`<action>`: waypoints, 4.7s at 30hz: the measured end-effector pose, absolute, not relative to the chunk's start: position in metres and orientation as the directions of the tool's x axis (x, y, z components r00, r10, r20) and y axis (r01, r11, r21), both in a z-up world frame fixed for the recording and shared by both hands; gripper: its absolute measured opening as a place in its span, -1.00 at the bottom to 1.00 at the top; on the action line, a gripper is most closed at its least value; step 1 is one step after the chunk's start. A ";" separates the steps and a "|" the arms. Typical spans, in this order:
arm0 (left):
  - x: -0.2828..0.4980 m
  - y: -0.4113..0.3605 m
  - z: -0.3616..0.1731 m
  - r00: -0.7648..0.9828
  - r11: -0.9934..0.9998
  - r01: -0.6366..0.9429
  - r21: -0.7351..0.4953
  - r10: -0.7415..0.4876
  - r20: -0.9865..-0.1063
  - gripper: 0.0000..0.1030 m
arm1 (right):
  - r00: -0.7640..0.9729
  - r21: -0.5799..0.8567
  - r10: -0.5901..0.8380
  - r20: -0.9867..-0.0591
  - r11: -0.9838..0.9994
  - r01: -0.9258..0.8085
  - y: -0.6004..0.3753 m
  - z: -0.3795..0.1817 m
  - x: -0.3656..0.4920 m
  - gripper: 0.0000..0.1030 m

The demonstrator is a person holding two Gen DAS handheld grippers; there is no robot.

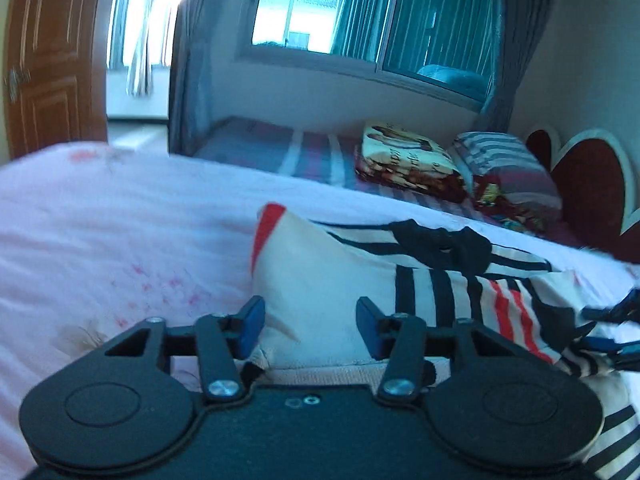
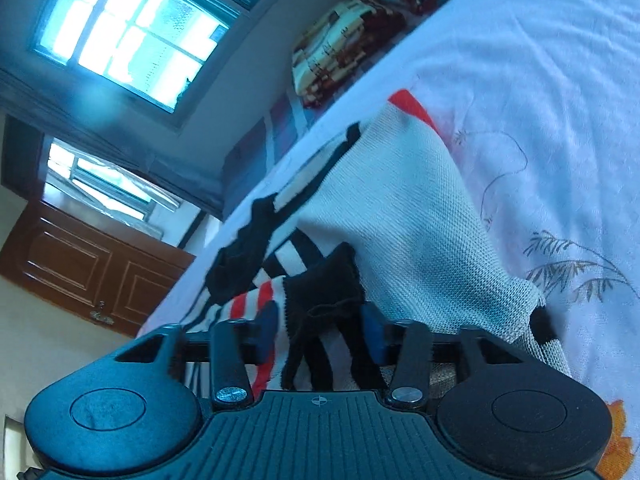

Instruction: Fold small clothes

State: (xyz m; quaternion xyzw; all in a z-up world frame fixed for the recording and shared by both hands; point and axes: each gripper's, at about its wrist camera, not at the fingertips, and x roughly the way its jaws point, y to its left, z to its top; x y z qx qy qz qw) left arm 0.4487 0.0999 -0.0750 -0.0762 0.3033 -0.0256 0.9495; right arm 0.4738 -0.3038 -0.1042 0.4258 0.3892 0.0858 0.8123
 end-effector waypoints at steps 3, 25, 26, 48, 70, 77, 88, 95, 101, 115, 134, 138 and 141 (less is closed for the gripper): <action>0.450 0.092 -0.078 0.818 0.989 0.031 -0.143 -0.108 -0.565 -0.40 | 0.673 0.742 0.463 -0.577 0.641 0.196 -0.302 -0.104 0.475 -0.38; 0.461 0.076 -0.117 0.760 0.984 0.172 0.049 -0.101 -0.642 -0.28 | 0.701 0.587 0.376 -0.606 0.806 0.075 -0.268 -0.089 0.456 -0.94; 0.461 0.076 -0.117 0.762 0.983 0.176 0.059 -0.098 -0.640 -0.28 | 0.709 0.575 0.371 -0.601 0.816 0.060 -0.266 -0.087 0.451 -0.94; 0.575 0.109 -0.114 0.754 0.991 0.124 0.057 -0.057 -0.654 0.50 | 0.737 0.379 0.248 -0.628 0.925 0.011 -0.227 -0.104 0.510 -0.86; 0.535 0.005 -0.129 0.736 0.963 0.269 -0.013 -0.214 -0.642 0.45 | 0.693 0.236 0.341 -0.635 0.940 -0.247 -0.113 -0.112 0.522 -0.87; 0.561 0.082 -0.124 0.751 0.992 0.119 0.043 -0.062 -0.657 0.57 | 0.717 0.232 0.250 -0.651 0.965 -0.125 -0.184 -0.111 0.510 -0.87; 0.507 0.039 -0.098 0.749 0.972 0.234 -0.022 -0.195 -0.633 0.51 | 0.708 0.343 0.367 -0.604 0.921 -0.185 -0.166 -0.093 0.485 -0.86; 0.480 0.036 -0.127 0.744 0.985 0.173 0.006 -0.126 -0.656 0.67 | 0.698 0.247 0.279 -0.659 0.957 -0.150 -0.192 -0.109 0.467 -0.87; 0.471 0.058 -0.125 0.750 0.992 0.092 0.091 -0.009 -0.661 0.65 | 0.702 0.279 0.242 -0.670 0.958 -0.063 -0.243 -0.114 0.468 -0.86; 0.458 0.038 -0.121 0.738 0.988 0.032 0.149 0.077 -0.671 0.55 | 0.684 0.246 0.282 -0.673 0.957 -0.152 -0.235 -0.118 0.469 -0.69; 0.313 0.106 -0.106 0.718 0.996 -0.007 0.091 0.068 -0.693 0.73 | 0.730 0.273 0.240 -0.640 0.959 -0.076 -0.269 -0.066 0.304 0.31; 0.274 0.116 -0.099 0.721 0.998 -0.001 0.060 0.043 -0.692 0.70 | 0.732 0.298 0.233 -0.640 0.954 -0.043 -0.274 -0.058 0.266 0.30; 0.246 0.119 -0.097 0.711 1.000 0.019 0.021 0.002 -0.704 0.58 | 0.717 0.336 0.250 -0.650 0.942 -0.024 -0.278 -0.059 0.237 0.30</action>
